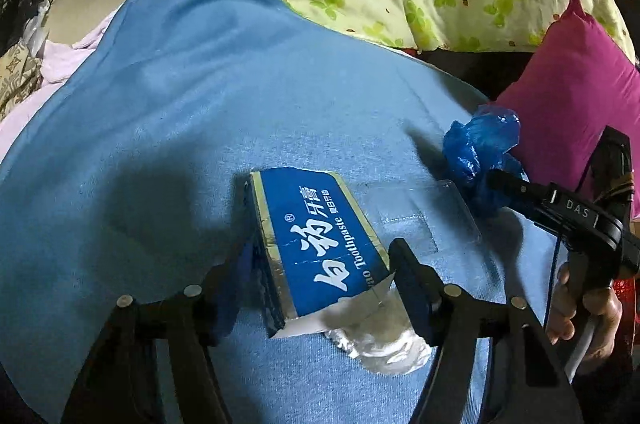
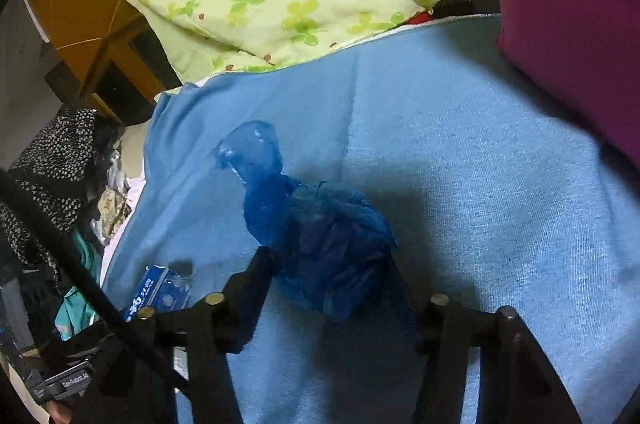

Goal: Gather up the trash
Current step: 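Grasp the toothpaste carton with the left tool while the right tool grasps the blue wrapper, then carry the carton and blue wrapper over the red wastebasket with both tools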

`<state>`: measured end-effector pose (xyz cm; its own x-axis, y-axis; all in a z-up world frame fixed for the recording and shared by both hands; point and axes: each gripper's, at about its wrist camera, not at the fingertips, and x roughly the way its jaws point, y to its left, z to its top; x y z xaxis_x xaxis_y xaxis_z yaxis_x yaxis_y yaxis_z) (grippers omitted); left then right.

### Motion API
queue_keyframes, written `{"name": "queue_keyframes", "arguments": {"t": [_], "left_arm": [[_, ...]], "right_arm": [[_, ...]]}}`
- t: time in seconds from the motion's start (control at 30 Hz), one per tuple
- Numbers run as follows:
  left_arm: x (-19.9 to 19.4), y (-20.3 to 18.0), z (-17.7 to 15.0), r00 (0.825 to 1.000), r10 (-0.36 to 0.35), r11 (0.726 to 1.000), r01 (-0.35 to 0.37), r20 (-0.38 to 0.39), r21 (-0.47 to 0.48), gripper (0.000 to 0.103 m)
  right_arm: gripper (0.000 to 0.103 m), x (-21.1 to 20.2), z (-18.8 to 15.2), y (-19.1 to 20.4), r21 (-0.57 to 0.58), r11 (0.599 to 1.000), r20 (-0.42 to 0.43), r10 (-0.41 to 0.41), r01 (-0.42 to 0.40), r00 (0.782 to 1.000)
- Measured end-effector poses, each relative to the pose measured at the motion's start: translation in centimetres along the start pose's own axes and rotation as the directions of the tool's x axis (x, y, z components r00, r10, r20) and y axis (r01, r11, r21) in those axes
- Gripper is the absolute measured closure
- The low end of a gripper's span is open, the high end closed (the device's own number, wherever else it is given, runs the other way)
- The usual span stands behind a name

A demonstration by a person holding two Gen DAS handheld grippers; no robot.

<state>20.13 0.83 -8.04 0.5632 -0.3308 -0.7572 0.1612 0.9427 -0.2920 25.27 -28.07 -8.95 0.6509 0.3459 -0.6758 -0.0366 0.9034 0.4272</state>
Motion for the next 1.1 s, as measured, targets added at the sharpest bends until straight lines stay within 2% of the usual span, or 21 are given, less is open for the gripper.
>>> {"name": "queue_keyframes", "arguments": {"t": [0.2,0.3,0.43,0.57,0.7,0.93,1.1], "left_arm": [[-1.5,0.9,-0.7,1.000,0.017,0.999,-0.017,-0.004,-0.035,0.039],[-3.7,1.1,-1.4,0.999,0.043,0.999,-0.042,0.029,-0.032,0.039],[-8.4,0.0,-2.6,0.990,0.073,0.997,-0.074,0.124,0.007,0.039],[-13.8,-2.7,-4.8,0.965,0.120,0.989,-0.137,0.233,0.060,0.039],[-18.1,-5.4,-7.3,0.946,0.139,0.975,-0.182,0.292,0.126,0.039],[-24.3,-11.3,-10.3,0.907,0.103,0.951,-0.210,0.408,0.227,0.039],[-26.8,-15.3,-11.6,0.891,0.062,0.931,-0.214,0.450,0.295,0.039]], "right_arm": [[0.049,-3.0,-1.3,2.0,-0.010,1.000,0.047,0.025,-0.025,0.999],[0.049,-5.3,-2.1,2.8,-0.020,0.999,0.073,0.047,-0.046,0.996],[0.049,-9.0,-3.7,4.1,-0.033,0.997,0.119,0.070,-0.066,0.990],[0.049,-13.1,-6.6,5.1,-0.026,0.995,0.155,0.095,-0.092,0.983],[0.049,-17.7,-9.7,6.1,-0.057,0.995,0.185,0.087,-0.077,0.979],[0.049,-26.0,-13.6,6.7,-0.076,0.996,0.236,0.067,-0.051,0.969],[0.049,-31.5,-15.2,6.0,-0.064,0.998,0.284,0.044,-0.027,0.958]]}}
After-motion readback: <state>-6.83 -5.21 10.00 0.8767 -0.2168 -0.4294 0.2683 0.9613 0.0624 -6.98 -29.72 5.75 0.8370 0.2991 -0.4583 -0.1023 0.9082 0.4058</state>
